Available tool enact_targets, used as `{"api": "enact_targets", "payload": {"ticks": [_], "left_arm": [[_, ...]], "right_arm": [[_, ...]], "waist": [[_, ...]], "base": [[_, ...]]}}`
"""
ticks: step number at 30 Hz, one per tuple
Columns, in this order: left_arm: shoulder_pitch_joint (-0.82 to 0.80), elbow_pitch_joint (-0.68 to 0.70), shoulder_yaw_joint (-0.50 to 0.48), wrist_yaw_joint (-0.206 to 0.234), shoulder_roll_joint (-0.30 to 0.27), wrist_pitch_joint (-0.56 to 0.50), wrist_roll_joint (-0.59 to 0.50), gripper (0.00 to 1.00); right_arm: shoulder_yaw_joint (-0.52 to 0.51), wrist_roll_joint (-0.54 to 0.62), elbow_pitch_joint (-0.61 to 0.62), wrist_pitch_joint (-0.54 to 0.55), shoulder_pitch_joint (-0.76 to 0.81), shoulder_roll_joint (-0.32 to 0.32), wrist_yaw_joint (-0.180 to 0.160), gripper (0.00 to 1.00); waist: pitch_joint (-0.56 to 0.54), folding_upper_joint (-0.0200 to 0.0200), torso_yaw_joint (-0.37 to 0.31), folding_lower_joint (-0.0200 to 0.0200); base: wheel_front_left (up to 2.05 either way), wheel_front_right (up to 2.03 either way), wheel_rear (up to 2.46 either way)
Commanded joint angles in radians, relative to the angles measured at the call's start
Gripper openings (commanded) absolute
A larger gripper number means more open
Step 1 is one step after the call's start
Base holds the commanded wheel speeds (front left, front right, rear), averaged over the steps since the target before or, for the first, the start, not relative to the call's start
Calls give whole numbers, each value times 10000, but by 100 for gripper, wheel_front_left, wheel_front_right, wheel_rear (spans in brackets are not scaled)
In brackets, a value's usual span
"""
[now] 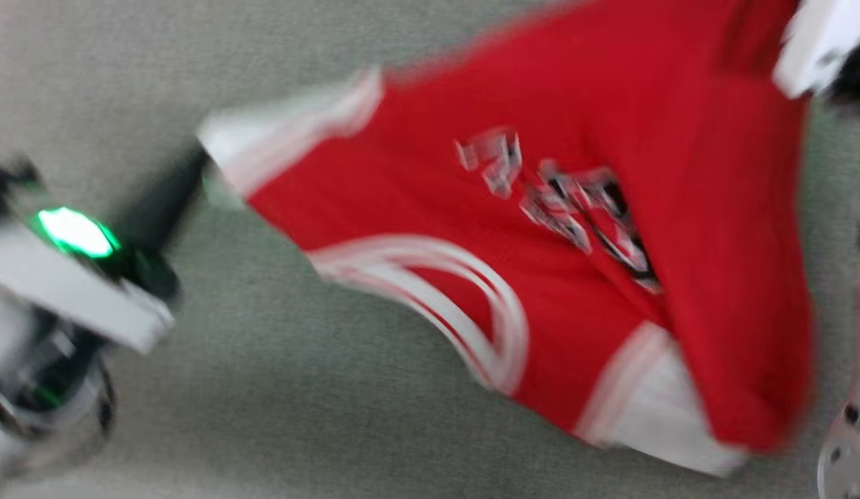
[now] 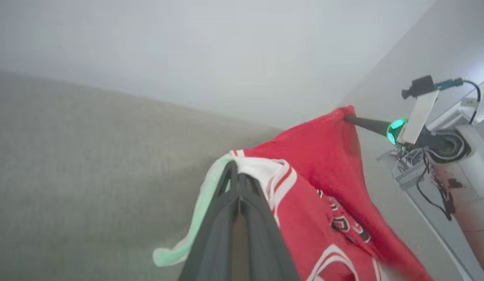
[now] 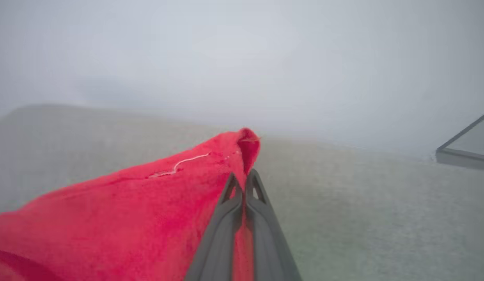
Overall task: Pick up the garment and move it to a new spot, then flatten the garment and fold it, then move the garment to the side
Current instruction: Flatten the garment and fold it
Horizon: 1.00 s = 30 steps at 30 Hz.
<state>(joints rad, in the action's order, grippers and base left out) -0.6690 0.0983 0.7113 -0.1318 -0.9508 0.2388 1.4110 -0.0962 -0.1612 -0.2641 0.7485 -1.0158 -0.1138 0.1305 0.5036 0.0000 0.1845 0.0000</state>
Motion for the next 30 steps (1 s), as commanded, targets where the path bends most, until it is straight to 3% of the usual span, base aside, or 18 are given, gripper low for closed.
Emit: {"api": "enact_targets", "payload": {"ticks": [1,5,11,15,20,25,30], "left_arm": [[-396,-40,-122,26,-20,-77,248,0],[-2198,-911,-674,27,-27,-857,1127,0],[-5479,-3810,-1329,29,666,-2152,1632,0],[-7651,-5519,-1431,32,995,-2446,1038,0],[-9768,-6403,-1566,36,1321,-1904,505,0],[-10032,-6403,-1443,32,1540,-1950,885,0],[-8525,-5745,-1224,26,1654,-1850,1508,0]], "right_arm": [[-294,156,60,-180,-240,50,3,0],[-1553,786,104,-1003,-1130,413,3,0],[-2660,1586,-158,-2413,-2796,579,-5,0],[-2872,1534,-741,-3562,-4021,581,-8,0],[-2994,1854,-1465,-4948,-5398,572,-15,0],[-2658,2042,-2322,-5551,-5693,601,-14,0],[-2069,1723,-2818,-5665,-4727,622,-5,0]], "waist": [[7,0,-186,0],[233,0,-486,0],[718,0,-984,0],[923,0,-1336,0],[1020,0,-1544,0],[1015,0,-1555,0],[1026,0,-1427,0]], "base": [[0,0,0],[0,0,0],[0,0,0],[0,0,0],[0,0,0],[0,0,0],[0,0,0]]}}
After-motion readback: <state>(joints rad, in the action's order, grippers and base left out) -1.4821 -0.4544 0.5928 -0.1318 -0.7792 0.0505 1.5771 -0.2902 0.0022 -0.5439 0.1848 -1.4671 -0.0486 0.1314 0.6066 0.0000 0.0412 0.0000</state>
